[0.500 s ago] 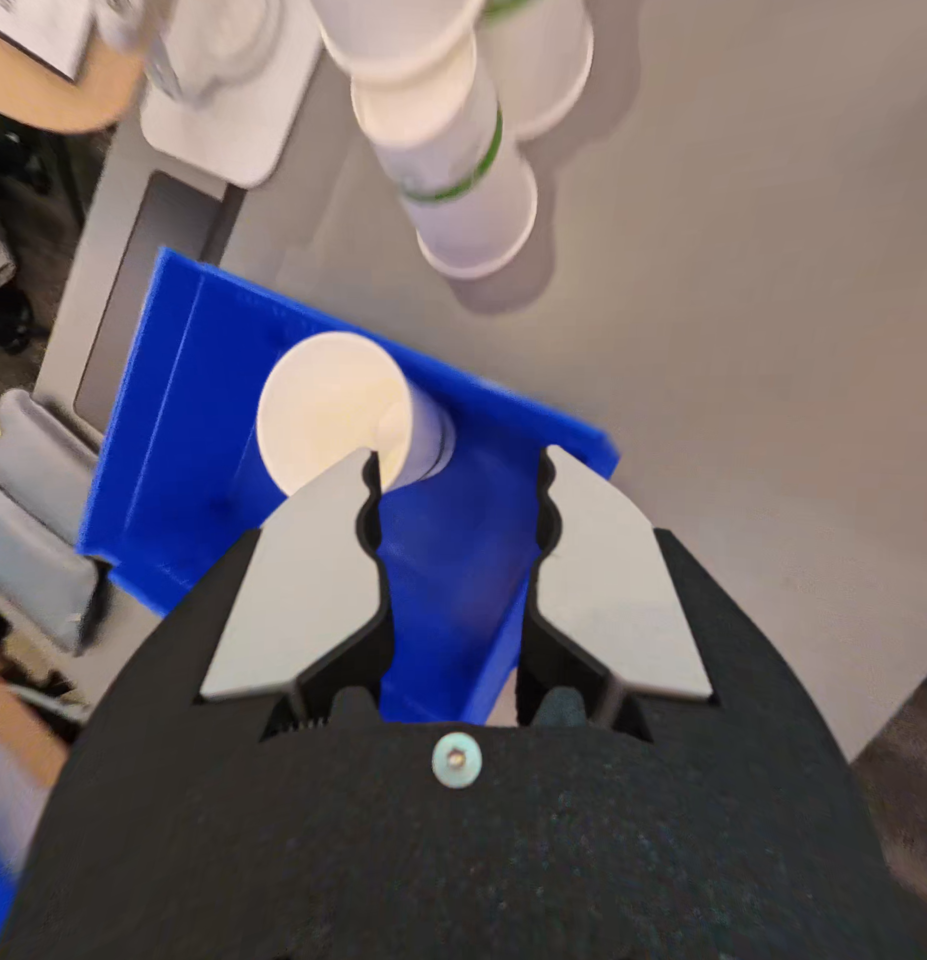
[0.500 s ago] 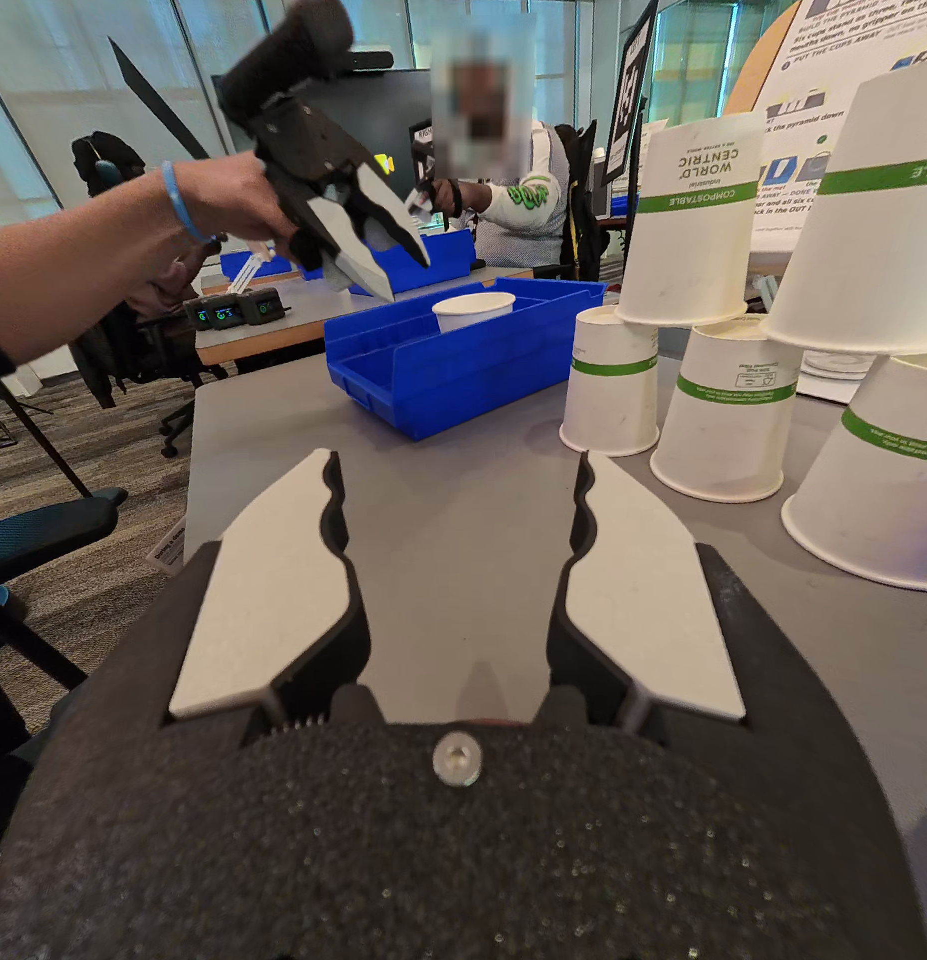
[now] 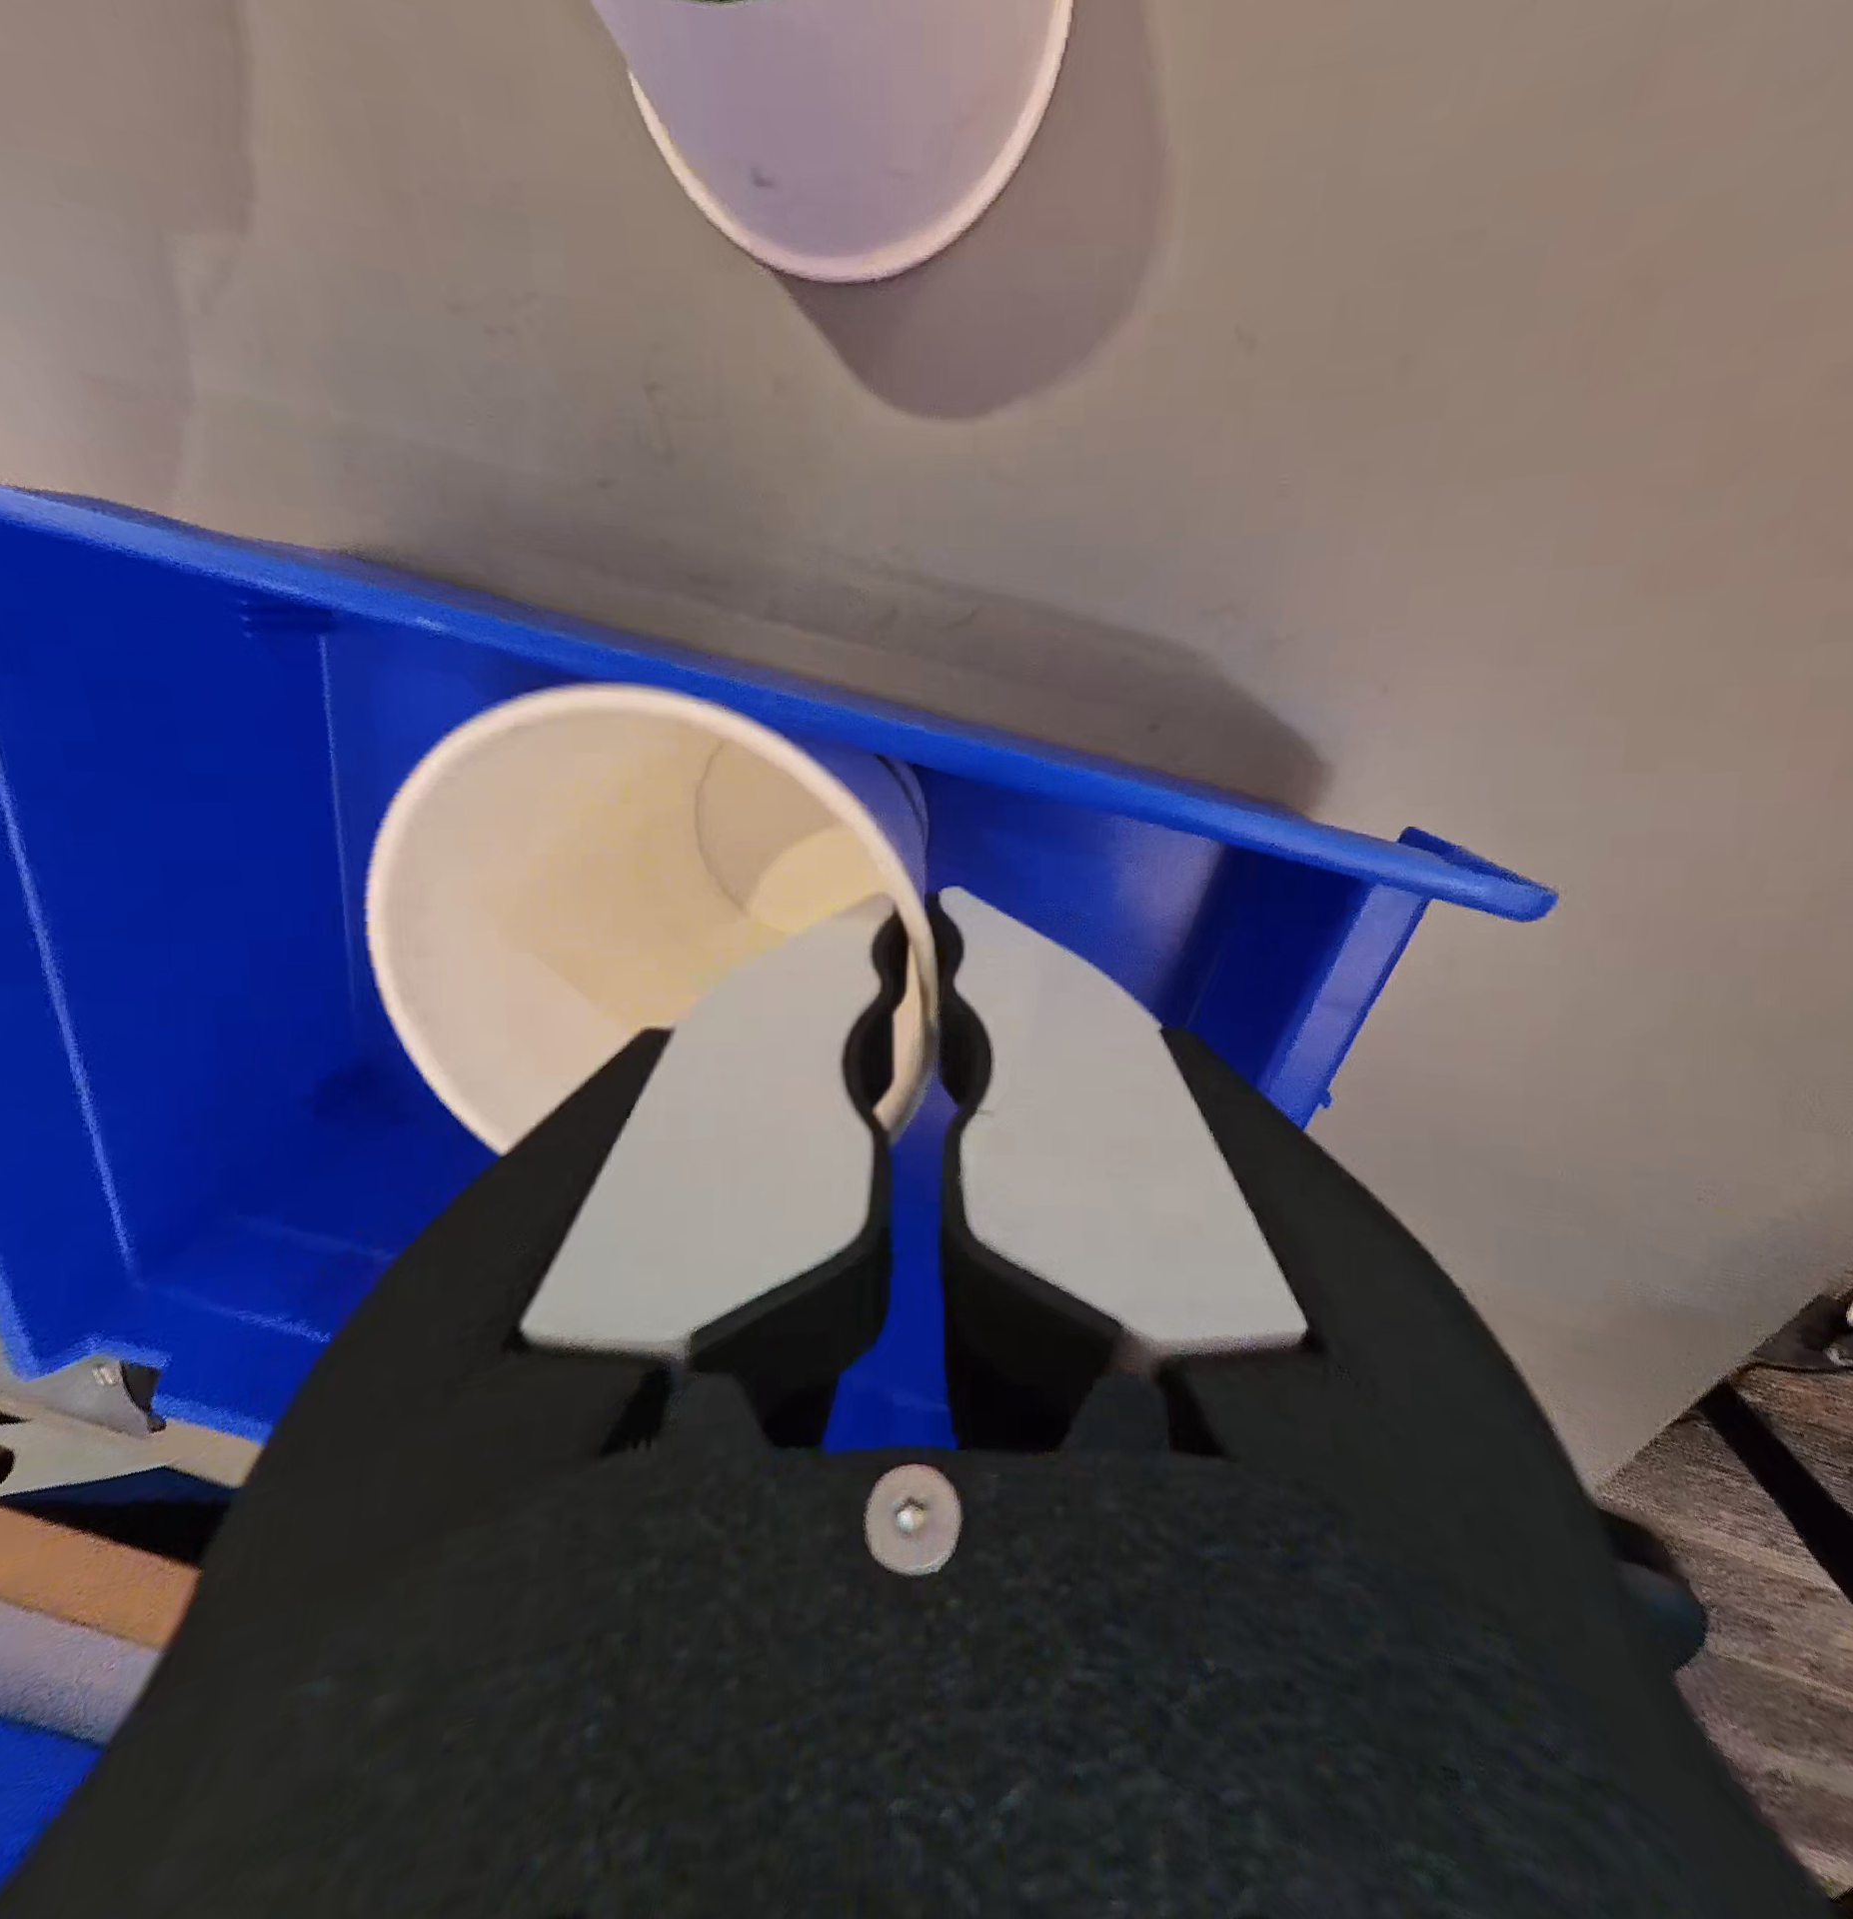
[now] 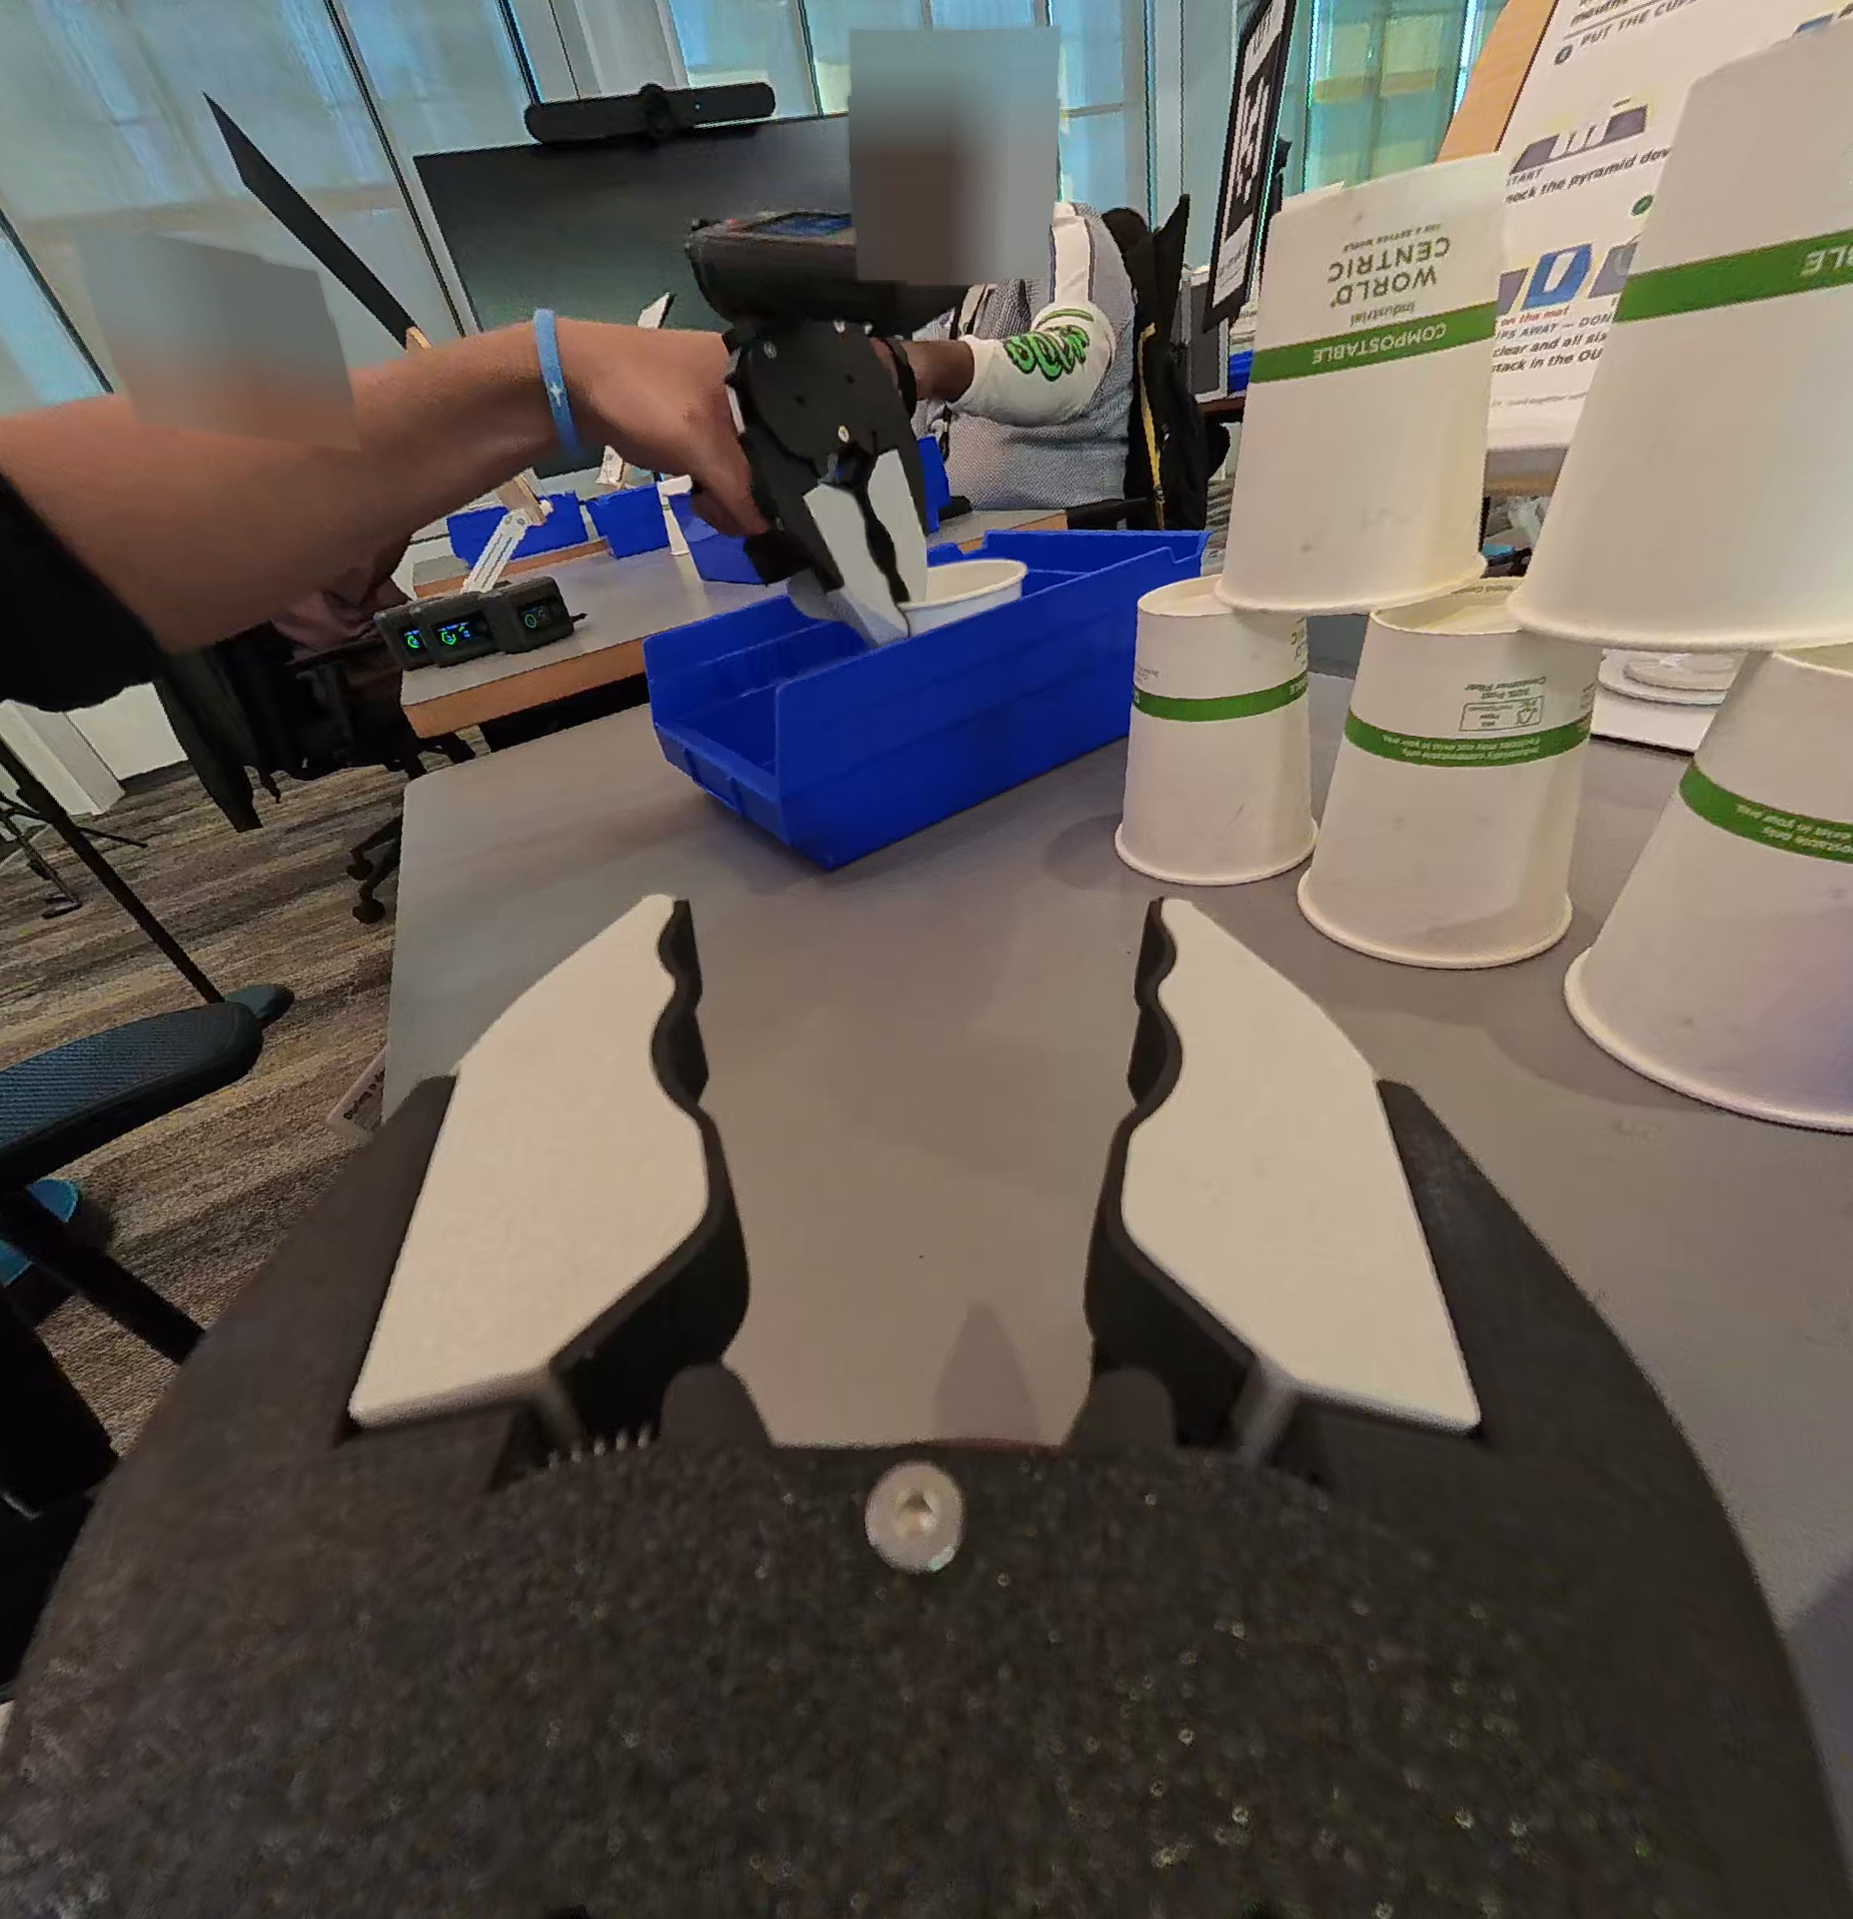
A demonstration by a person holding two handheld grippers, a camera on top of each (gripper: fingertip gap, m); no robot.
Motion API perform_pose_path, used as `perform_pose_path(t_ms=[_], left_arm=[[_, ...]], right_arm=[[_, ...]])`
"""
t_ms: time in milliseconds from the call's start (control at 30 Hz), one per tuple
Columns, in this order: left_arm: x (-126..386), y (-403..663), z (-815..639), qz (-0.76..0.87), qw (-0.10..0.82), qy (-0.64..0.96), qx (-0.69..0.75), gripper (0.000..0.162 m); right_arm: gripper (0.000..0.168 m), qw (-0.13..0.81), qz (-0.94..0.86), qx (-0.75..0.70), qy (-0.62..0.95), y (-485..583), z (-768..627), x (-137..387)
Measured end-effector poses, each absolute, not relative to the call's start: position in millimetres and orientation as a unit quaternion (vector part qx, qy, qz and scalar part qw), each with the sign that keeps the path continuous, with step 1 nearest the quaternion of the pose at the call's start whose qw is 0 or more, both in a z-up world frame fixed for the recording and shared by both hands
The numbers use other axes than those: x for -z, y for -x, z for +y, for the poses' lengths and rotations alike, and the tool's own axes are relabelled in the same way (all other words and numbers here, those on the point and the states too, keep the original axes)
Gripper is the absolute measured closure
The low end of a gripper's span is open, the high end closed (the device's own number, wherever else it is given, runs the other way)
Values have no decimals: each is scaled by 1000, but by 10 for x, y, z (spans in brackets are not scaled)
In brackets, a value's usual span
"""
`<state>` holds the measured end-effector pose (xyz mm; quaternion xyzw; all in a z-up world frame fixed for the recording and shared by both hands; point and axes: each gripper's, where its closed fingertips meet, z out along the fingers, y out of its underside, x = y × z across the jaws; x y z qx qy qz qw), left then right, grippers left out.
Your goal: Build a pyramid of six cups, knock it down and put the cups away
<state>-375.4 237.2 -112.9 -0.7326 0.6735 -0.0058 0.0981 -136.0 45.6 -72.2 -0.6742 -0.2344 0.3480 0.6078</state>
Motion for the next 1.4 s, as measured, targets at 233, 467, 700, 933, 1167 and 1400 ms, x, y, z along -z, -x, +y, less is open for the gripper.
perform_pose_path(t_ms=[233, 467, 700, 933, 1167, 1400], left_arm=[[889, 4008, 2314, 642, 143, 753, 20, 161], [132, 4144, 2176, 513, 351, 751, 221, 162], [-369, 3225, 1681, 435, 451, 637, 449, 162], [-658, 2105, 1046, 444, 421, 531, 586, 162], [-661, 1783, 912, 436, 404, 501, 629, 162], [-485, 1652, 878, 429, 373, 511, 644, 162]], right_arm=[[90, 602, -225, -353, 680, 1323, 484, 739], [89, 600, -217, -365, 678, 1293, 523, 719], [75, 590, -288, -374, 656, 1380, 725, 464], [61, 590, -351, -393, 612, 1470, 1040, -102], [61, 601, -313, -433, 595, 1257, 1187, -426], [90, 592, -319, -411, 615, 1245, 1193, -268]])
